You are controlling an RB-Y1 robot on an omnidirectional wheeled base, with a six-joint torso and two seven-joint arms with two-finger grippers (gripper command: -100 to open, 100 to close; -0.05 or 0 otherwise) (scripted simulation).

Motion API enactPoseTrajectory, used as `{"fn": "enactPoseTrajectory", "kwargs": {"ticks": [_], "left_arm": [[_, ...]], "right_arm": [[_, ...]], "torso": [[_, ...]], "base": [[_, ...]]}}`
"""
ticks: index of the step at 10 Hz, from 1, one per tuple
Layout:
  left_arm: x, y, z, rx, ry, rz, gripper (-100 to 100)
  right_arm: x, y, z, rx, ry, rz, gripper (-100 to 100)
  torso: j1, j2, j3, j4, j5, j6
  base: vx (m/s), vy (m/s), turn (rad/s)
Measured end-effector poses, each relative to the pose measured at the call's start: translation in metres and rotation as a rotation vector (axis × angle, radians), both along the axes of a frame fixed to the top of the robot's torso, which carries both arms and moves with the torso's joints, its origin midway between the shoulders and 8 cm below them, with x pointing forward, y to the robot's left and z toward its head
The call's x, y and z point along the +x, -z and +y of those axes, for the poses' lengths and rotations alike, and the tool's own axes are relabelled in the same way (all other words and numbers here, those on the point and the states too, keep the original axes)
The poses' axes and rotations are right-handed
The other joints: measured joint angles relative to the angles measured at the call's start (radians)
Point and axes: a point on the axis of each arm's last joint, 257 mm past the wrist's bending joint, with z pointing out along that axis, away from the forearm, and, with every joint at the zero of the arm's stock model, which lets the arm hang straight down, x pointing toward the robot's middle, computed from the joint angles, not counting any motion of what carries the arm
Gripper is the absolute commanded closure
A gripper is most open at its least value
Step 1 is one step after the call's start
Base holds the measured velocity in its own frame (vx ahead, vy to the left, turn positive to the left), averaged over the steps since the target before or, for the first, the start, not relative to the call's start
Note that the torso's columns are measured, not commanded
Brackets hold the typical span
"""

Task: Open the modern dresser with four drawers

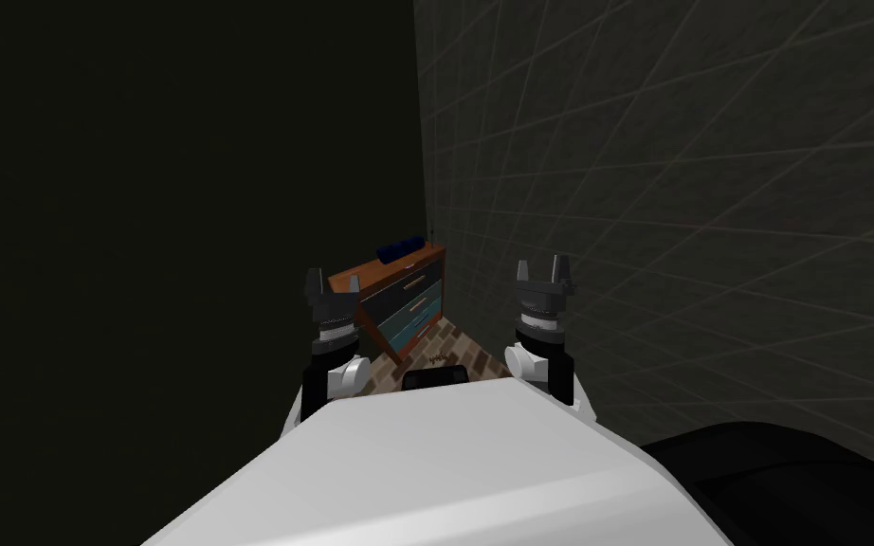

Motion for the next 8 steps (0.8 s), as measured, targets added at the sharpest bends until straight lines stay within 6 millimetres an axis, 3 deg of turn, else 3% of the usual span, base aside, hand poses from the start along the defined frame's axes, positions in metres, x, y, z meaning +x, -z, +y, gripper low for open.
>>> {"fn": "enactPoseTrajectory", "kwargs": {"ticks": [2,8], "left_arm": [[0.0000,0.0000,0.0000,0.000,0.000,0.000,0],[-0.0001,-0.0002,0.0000,0.000,0.000,0.000,0]], "right_arm": [[0.0000,0.0000,0.0000,0.000,0.000,0.000,0],[-0.0001,-0.0001,0.0000,0.000,0.000,0.000,0]], "torso": [[0.000,0.104,-0.209,0.105,0.000,0.000],[0.000,0.544,-1.087,0.544,0.000,0.000]], "base": [[0.000,0.000,0.000],[0.000,0.000,0.000]]}}
